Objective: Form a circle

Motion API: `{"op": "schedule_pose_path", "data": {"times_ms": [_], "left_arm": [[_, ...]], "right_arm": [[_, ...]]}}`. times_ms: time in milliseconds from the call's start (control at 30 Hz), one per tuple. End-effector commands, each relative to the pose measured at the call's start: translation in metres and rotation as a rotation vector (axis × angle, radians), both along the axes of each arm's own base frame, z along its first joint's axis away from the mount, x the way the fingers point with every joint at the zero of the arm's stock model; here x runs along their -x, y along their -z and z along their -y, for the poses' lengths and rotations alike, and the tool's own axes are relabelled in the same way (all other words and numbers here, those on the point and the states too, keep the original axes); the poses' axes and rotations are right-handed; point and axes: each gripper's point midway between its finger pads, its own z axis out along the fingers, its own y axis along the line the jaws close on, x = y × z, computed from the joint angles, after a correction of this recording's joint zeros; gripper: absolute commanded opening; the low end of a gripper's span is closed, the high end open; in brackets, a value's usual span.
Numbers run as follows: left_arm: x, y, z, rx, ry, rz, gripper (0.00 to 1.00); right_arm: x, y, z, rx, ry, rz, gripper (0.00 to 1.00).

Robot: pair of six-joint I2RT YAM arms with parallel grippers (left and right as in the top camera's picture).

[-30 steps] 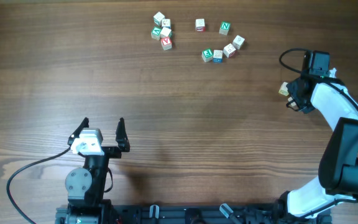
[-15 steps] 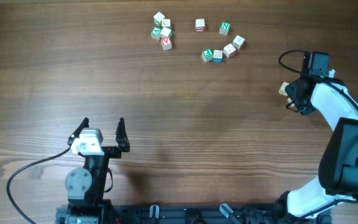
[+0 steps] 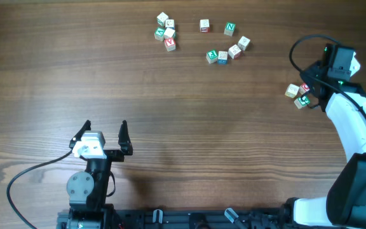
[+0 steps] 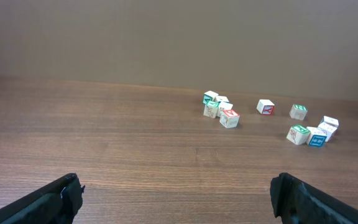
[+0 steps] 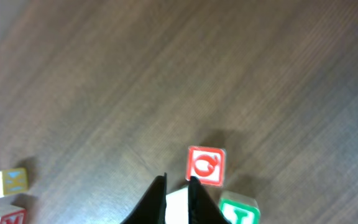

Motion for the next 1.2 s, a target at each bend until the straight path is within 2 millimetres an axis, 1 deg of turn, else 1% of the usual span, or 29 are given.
{"op": "schedule_pose_path", "data": {"times_ms": [0,100,233,300,367,467,567,667,800,1167], "left_arm": [[0.0,0.001,0.004,0.008,0.02,0.001,1.0],[0.0,0.001,0.004,0.008,0.02,0.001,1.0],[0.0,0.001,0.004,0.008,0.02,0.001,1.0],[0.0,0.001,0.004,0.008,0.02,0.001,1.0],[0.0,0.001,0.004,0.008,0.02,0.001,1.0],[0.0,0.001,0.004,0.008,0.02,0.001,1.0],[0.0,0.001,0.004,0.008,0.02,0.001,1.0],[0.0,0.001,0.004,0.008,0.02,0.001,1.0],[0.0,0.001,0.004,0.008,0.02,0.001,1.0],[0.0,0.001,0.004,0.008,0.02,0.001,1.0]], "right_arm": [[-0.009,0.0,0.0,0.006,-0.023,0.023,0.05],[-0.018,0.016,-0.001,0.001,-0.05,0.01,0.05],[-0.029,0.027,0.006,-0.009,-0.036,0.011,0.04],[-0.03,0.033,0.014,-0.009,-0.019,-0.004,0.05],[-0.033,0.038,0.018,-0.04,-0.018,0.009,0.04],[-0.03,0.047,0.026,-0.058,-0.011,-0.005,0.05],[-0.036,0.052,0.018,-0.07,-0.084,-0.005,0.04],[-0.039,0.062,0.014,-0.095,-0.097,-0.008,0.05],[-0.047,0.068,0.016,-0.096,-0.1,-0.012,0.05],[-0.032,0.079,0.013,-0.113,-0.1,-0.09,0.05]]}}
